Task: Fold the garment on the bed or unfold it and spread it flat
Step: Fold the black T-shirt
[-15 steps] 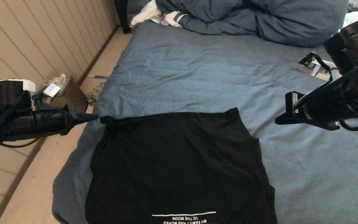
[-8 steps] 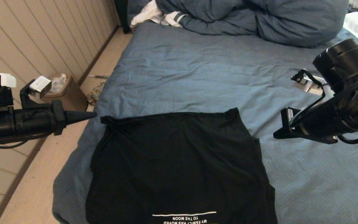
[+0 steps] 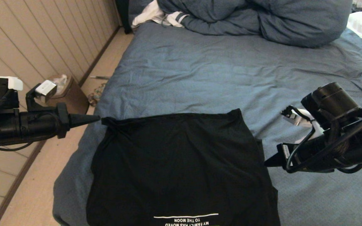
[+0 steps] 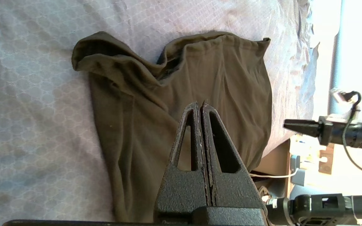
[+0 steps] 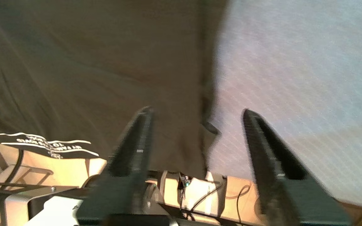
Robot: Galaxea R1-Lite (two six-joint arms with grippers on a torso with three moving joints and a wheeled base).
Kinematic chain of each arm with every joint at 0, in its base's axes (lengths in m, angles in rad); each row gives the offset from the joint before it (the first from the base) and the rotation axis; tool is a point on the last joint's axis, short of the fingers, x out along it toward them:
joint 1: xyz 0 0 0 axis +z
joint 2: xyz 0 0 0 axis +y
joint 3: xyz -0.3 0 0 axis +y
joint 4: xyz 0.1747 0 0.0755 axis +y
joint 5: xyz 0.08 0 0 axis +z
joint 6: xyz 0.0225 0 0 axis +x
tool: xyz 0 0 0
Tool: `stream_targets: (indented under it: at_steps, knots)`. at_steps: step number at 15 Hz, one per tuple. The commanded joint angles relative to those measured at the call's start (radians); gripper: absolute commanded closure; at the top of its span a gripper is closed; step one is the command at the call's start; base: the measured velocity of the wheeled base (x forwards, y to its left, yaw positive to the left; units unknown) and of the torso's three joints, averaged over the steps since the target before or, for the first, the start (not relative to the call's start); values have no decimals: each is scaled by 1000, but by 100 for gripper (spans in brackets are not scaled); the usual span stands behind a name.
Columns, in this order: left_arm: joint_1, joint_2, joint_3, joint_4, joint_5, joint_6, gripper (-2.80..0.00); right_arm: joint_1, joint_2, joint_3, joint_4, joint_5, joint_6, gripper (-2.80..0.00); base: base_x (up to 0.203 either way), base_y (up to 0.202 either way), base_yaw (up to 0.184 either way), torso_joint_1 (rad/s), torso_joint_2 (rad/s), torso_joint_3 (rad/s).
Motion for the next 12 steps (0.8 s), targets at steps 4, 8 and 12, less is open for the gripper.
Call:
stream_targets:
  at_steps: [4, 8, 12]
  knots:
    - [1, 33, -5, -10, -5, -6, 0, 65, 108, 55, -105, -12, 1, -280, 0, 0, 0, 0, 0, 0]
    - [1, 38, -12, -1, -6, -6, 0, 68, 151, 52, -111, -12, 1, -280, 0, 0, 0, 0, 0, 0]
    - [1, 68, -29, -1, -3, -8, 0, 78, 193, 41, -111, -42, 0, -280, 0, 0, 0, 0, 0, 0]
